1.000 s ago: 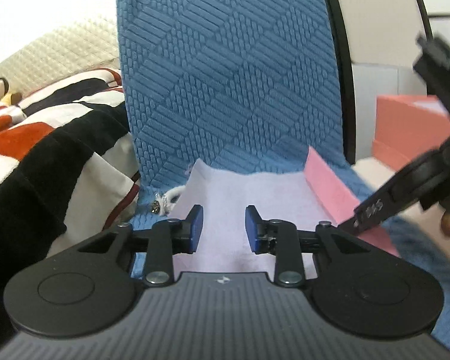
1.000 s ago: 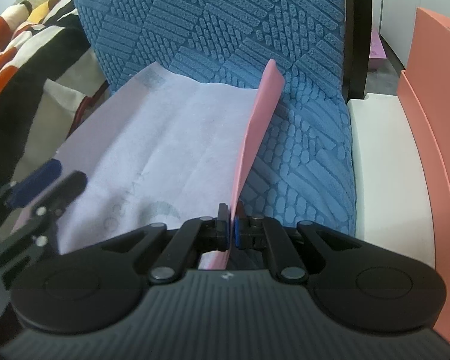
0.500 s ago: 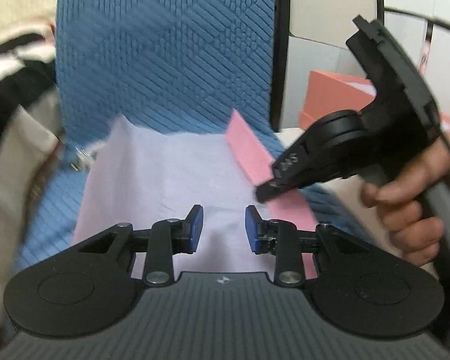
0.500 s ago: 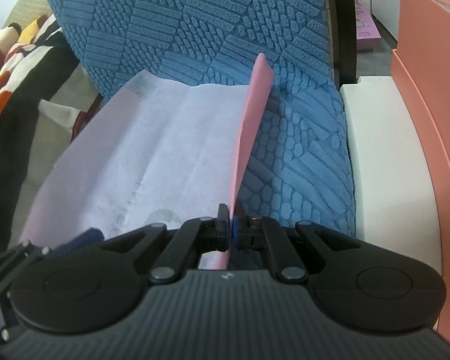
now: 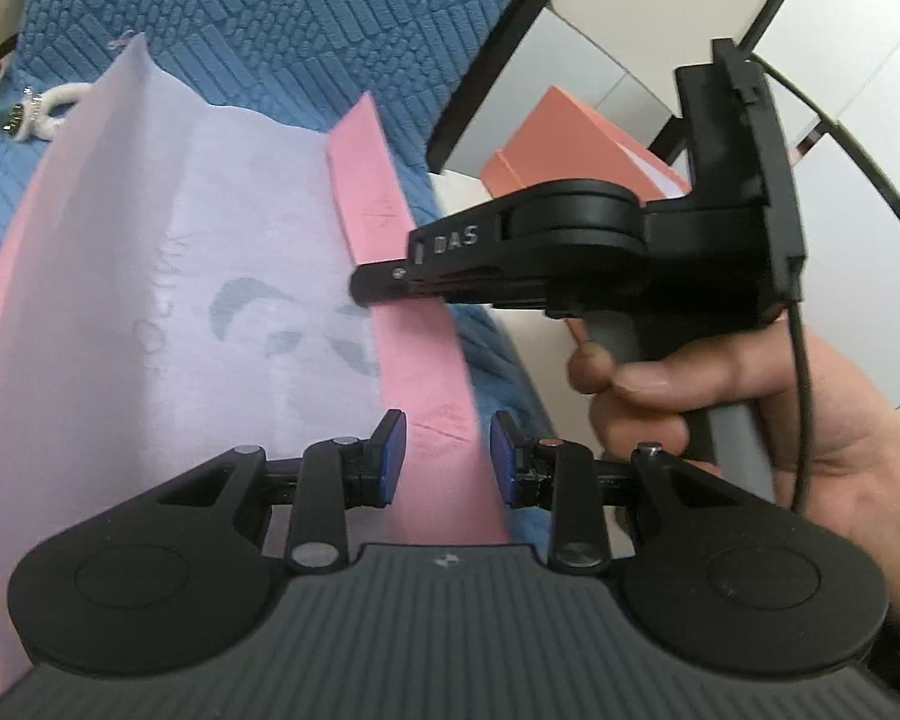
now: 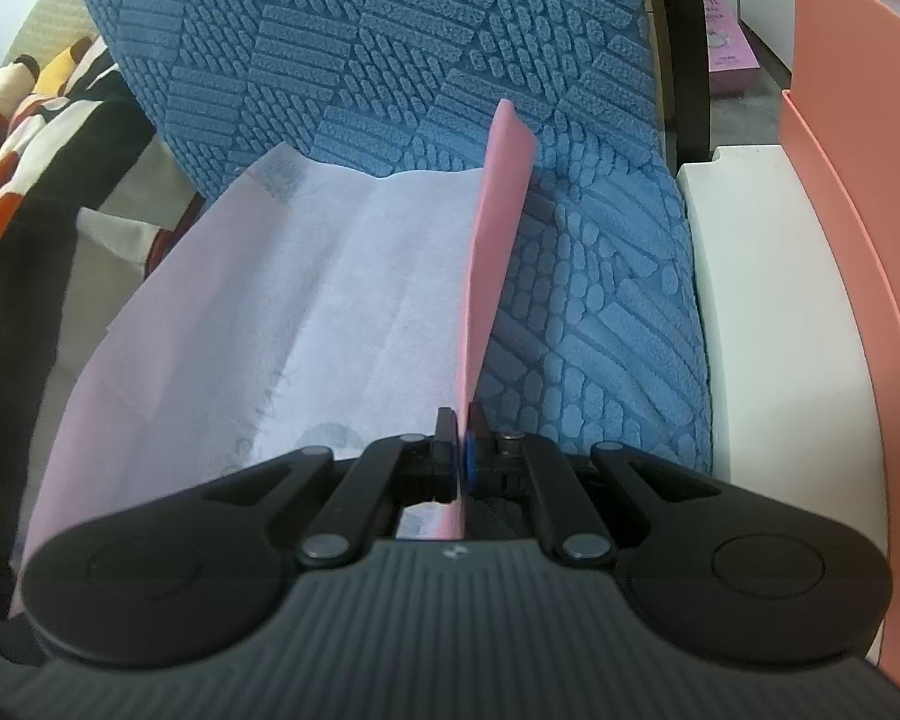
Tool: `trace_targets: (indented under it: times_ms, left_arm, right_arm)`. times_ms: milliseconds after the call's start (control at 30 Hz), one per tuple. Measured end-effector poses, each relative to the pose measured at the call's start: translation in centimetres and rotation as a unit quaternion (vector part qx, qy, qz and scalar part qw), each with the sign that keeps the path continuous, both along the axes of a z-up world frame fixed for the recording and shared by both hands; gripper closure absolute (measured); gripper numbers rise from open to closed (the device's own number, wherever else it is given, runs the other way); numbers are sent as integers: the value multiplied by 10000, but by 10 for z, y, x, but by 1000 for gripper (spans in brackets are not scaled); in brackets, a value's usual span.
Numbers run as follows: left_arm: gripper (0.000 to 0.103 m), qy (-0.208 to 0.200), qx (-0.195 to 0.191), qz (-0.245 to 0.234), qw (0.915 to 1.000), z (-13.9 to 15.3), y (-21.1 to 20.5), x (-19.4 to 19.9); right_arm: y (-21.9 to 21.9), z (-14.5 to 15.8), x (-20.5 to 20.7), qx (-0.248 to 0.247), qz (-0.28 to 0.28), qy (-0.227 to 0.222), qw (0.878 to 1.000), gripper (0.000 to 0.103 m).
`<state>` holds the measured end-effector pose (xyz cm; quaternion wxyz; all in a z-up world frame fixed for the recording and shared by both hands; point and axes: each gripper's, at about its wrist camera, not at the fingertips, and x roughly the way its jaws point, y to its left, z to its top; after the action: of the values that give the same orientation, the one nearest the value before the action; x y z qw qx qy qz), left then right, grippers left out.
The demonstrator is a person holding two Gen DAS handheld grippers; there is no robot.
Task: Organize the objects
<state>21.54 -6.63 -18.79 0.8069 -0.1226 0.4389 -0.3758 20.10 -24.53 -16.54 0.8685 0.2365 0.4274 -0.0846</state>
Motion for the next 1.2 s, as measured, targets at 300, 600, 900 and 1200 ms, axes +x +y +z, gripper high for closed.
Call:
trace_targets:
  times_ms: [300, 600, 900, 1200]
  left_arm:
    - [68, 13, 195, -81, 9998, -2, -11, 0]
    - [85, -34, 265, 40, 9996, -1, -6, -3]
    - [97, 391, -116, 635, 9971, 0, 21, 1]
    - [100, 1052, -349, 1156, 9871, -10, 48, 9]
  right_arm:
    - [-4, -1, -1, 154, -39, 17, 9999, 99]
    - [-2, -1, -4, 187, 0, -7, 9998, 93]
    - [2, 17, -19, 276, -63, -437, 9986, 83]
    - [16, 31, -30, 203, -60, -669, 9975, 87]
